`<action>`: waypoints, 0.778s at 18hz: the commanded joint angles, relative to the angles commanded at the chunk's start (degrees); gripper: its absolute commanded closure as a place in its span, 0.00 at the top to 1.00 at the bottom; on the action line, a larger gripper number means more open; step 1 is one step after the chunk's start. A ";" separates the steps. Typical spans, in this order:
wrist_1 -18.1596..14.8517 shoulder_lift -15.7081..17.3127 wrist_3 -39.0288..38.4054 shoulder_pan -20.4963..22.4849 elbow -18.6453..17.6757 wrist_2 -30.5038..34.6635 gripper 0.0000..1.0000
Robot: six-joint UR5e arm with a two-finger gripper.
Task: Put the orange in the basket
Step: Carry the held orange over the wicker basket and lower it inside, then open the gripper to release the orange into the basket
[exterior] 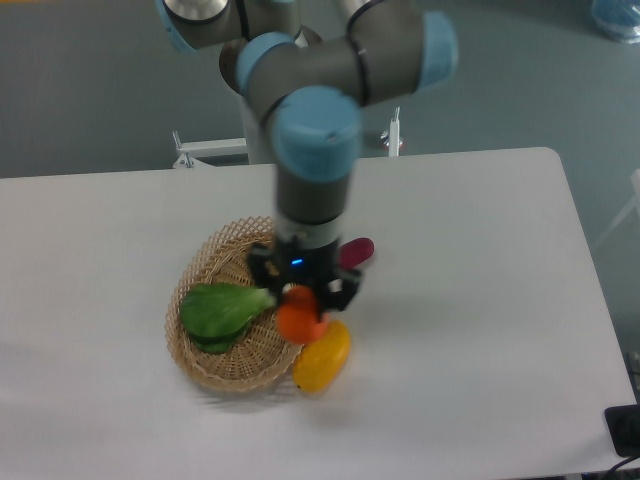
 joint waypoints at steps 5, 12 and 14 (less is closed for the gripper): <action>9.91 -3.69 -11.60 -2.12 -2.89 0.53 0.50; 12.75 -4.39 -11.44 -4.13 -8.00 1.75 0.52; 12.75 -5.10 -11.44 -4.58 -8.09 1.76 0.56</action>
